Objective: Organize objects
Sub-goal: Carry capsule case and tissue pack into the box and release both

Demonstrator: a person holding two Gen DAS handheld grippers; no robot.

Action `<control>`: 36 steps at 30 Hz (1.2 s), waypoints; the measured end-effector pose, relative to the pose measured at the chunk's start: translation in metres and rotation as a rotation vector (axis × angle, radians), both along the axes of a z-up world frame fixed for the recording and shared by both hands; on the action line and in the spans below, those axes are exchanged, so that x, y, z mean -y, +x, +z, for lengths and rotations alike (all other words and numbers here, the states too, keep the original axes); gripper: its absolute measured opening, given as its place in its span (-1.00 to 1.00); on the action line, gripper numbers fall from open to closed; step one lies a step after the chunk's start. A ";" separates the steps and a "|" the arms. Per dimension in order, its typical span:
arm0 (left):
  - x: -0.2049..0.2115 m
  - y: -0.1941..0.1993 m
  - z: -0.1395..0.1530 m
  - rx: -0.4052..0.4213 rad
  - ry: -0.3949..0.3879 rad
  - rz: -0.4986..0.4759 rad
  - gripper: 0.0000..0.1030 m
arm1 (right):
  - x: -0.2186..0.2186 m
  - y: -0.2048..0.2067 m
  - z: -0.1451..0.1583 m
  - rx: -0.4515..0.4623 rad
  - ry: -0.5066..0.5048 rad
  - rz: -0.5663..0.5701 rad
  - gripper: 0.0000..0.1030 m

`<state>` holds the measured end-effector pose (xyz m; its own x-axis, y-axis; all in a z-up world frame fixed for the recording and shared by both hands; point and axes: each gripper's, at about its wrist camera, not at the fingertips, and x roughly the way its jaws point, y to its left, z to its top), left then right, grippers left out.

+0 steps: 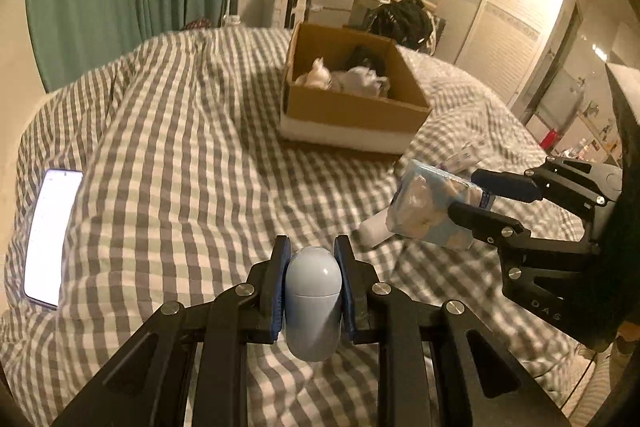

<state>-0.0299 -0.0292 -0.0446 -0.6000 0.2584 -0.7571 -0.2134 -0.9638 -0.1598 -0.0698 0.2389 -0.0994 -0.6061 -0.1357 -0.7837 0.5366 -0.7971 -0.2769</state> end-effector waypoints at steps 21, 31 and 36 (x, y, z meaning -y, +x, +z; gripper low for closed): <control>-0.027 -0.107 0.111 -0.226 0.023 0.014 -0.56 | -0.002 -0.059 0.146 -0.247 -0.120 -0.058 -0.39; -0.058 -0.198 0.093 -0.231 0.003 -0.042 -0.57 | -0.012 -0.168 0.140 -0.240 -0.120 -0.116 -0.39; -0.072 -0.242 0.071 -0.207 -0.015 -0.054 -0.57 | -0.029 -0.228 0.120 -0.214 -0.159 -0.171 -0.39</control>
